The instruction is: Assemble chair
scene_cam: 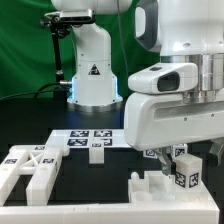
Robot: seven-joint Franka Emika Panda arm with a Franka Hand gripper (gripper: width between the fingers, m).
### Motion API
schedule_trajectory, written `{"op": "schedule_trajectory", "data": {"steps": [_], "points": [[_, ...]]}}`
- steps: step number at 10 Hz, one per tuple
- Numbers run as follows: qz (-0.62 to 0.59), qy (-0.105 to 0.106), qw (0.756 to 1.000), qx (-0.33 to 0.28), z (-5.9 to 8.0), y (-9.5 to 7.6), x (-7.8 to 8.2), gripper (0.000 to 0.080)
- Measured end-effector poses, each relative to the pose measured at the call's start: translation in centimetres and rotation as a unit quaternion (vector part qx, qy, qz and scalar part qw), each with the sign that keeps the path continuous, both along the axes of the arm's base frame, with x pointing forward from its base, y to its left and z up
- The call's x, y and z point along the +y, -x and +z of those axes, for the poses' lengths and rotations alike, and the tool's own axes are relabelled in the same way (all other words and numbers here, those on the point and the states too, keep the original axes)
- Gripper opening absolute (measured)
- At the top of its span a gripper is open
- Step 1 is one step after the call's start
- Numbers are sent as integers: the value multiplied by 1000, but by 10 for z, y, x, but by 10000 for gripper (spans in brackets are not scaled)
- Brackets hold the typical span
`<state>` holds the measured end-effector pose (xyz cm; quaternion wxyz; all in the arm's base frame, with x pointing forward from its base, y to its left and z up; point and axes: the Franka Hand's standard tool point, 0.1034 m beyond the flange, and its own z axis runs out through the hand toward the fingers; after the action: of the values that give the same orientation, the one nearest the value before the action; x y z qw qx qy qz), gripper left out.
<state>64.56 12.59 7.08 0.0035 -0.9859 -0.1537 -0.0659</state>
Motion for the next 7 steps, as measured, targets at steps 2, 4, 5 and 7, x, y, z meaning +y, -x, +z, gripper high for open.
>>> {"op": "schedule_trajectory", "data": {"steps": [2, 4, 5, 7], "points": [[-61, -9, 998, 2, 0, 0, 0, 364], [-135, -21, 991, 2, -1, -1, -3, 287], [-217, -38, 975, -2, -1, -2, -5, 287], [-354, -47, 934, 1, -2, -2, -9, 287]]}}
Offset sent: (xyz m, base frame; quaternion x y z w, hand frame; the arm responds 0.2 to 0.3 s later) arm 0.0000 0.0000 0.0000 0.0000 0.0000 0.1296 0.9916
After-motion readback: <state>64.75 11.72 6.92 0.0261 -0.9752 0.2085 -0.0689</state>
